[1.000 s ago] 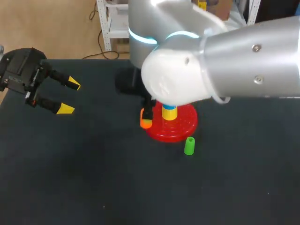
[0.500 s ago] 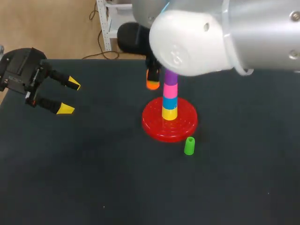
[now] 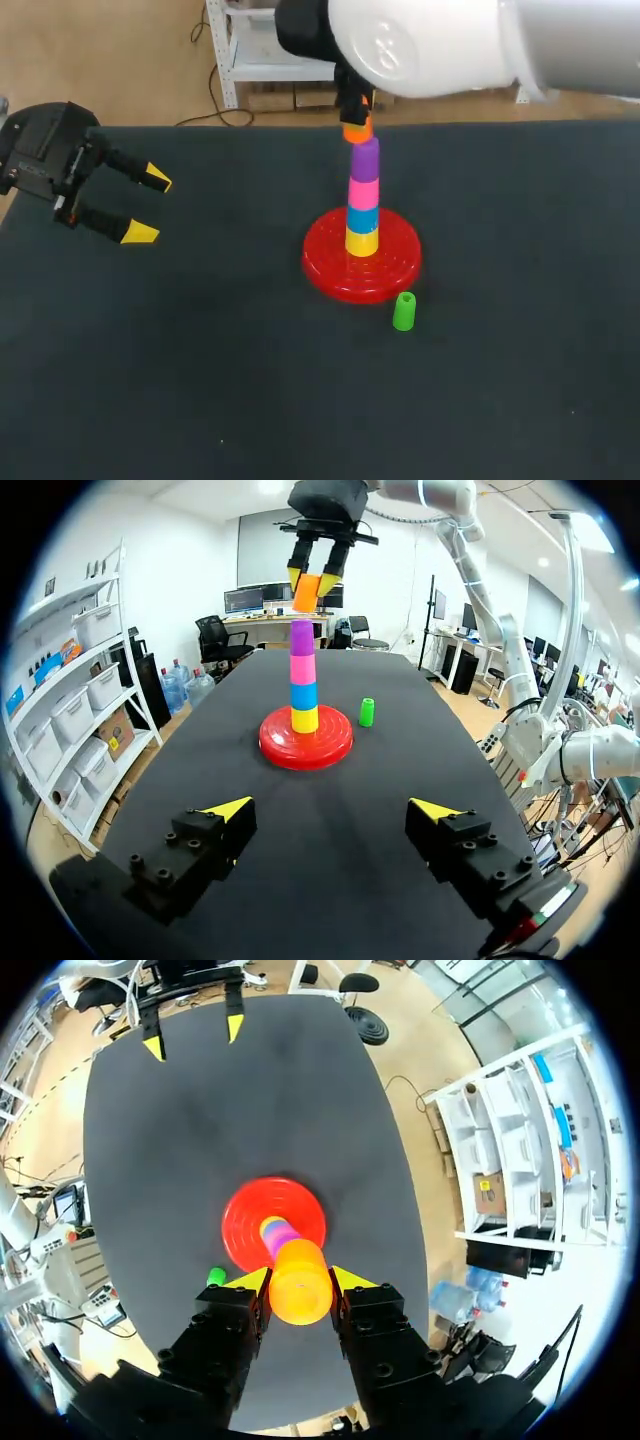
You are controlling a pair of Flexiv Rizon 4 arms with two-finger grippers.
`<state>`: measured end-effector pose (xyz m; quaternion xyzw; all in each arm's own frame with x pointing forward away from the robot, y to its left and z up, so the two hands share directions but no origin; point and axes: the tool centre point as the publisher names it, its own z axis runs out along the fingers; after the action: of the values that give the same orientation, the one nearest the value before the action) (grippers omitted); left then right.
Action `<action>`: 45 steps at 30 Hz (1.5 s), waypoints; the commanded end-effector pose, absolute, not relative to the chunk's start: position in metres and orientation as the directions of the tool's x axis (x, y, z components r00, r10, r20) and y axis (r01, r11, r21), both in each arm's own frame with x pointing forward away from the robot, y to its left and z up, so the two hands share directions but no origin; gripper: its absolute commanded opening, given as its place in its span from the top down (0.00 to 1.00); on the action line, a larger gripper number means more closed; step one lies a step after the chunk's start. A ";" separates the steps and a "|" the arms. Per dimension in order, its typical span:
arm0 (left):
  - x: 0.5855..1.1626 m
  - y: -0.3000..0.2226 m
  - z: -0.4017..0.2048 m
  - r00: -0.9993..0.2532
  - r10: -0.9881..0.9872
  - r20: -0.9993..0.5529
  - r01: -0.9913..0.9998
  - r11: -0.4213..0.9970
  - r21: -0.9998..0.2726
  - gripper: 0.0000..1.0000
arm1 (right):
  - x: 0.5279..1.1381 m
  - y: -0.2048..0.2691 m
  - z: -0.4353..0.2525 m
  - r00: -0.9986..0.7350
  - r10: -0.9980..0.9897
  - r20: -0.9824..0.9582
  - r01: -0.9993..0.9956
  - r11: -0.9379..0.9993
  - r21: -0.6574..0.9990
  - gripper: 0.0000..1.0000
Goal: Pick up and stack the cylinders on the red base in this order: pink,purple,orange,green
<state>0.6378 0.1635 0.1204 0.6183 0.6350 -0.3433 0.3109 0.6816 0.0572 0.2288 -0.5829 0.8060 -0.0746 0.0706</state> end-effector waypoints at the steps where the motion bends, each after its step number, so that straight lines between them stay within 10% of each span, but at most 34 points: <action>1: 0.638 0.164 0.120 -0.040 0.570 -0.821 0.999 -0.001 -0.049 0.00 | 0.690 0.057 0.230 -0.326 -0.945 -0.022 -0.927 0.324 -0.190 1.00; 45: 0.638 0.164 0.120 -0.040 0.570 -0.821 0.999 -0.001 -0.049 0.00 | 0.691 0.042 0.217 -0.349 -0.935 -0.066 -0.922 0.355 -0.153 1.00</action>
<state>0.6378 0.1635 0.1204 0.6183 0.6350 -0.3433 0.3109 0.6978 0.0440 0.2174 -0.5658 0.8209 -0.0419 0.0648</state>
